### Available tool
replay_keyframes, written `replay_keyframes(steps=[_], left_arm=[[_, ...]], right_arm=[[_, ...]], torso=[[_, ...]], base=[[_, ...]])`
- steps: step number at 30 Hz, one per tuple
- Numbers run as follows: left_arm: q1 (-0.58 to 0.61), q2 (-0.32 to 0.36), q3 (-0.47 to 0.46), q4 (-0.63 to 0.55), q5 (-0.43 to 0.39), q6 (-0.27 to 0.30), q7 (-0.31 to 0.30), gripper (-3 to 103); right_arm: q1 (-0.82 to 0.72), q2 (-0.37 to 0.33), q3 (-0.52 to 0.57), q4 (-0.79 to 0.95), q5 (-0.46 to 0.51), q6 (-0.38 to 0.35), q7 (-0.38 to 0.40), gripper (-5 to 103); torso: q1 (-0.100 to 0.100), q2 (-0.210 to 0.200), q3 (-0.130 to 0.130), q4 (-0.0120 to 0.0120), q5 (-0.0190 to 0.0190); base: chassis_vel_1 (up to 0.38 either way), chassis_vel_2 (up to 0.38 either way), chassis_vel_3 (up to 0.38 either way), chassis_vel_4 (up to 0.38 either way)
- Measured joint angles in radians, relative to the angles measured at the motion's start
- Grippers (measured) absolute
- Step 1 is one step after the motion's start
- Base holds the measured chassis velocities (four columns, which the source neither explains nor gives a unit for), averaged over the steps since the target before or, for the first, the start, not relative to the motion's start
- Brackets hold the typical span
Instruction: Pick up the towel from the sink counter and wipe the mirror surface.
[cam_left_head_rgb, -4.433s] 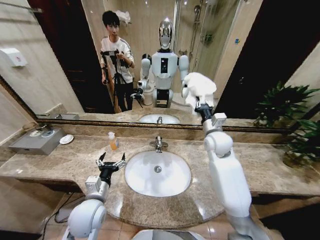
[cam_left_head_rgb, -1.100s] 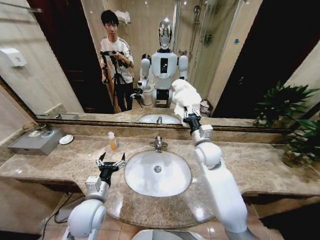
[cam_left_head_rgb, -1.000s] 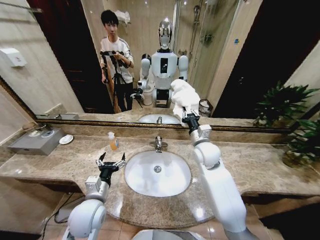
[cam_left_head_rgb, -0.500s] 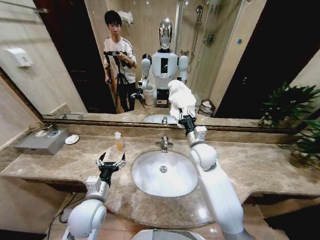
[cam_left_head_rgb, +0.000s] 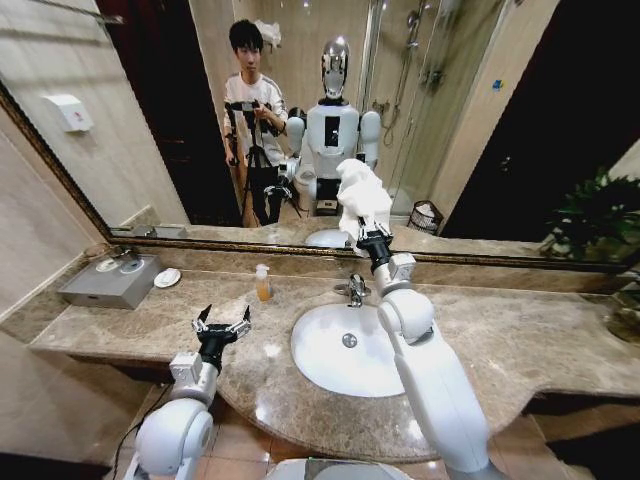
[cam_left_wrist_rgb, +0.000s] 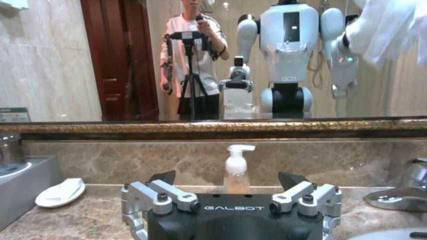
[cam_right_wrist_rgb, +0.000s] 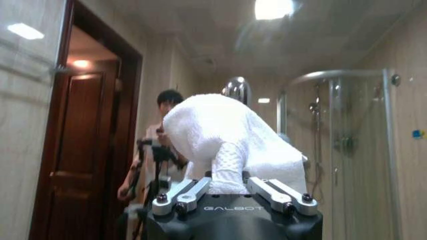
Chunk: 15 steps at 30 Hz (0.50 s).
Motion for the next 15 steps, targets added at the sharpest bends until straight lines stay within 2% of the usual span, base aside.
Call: replay_keyframes(steps=[9, 15], left_arm=[[0.000, 0.000, 0.000, 0.000, 0.000, 0.000, 0.000, 100], [0.000, 0.000, 0.000, 0.000, 0.000, 0.000, 0.000, 100]], right_arm=[[0.302, -0.085, -0.005, -0.023, 0.167, -0.100, 0.067, 12], [0.441, -0.102, -0.030, -0.073, 0.221, -0.128, 0.085, 12]], torso=[[0.000, 0.000, 0.000, 0.0007, -0.0001], [0.000, 0.000, 0.000, 0.0002, 0.0000]], base=[[-0.006, -0.004, 0.004, 0.002], [0.000, 0.000, 0.000, 0.000]])
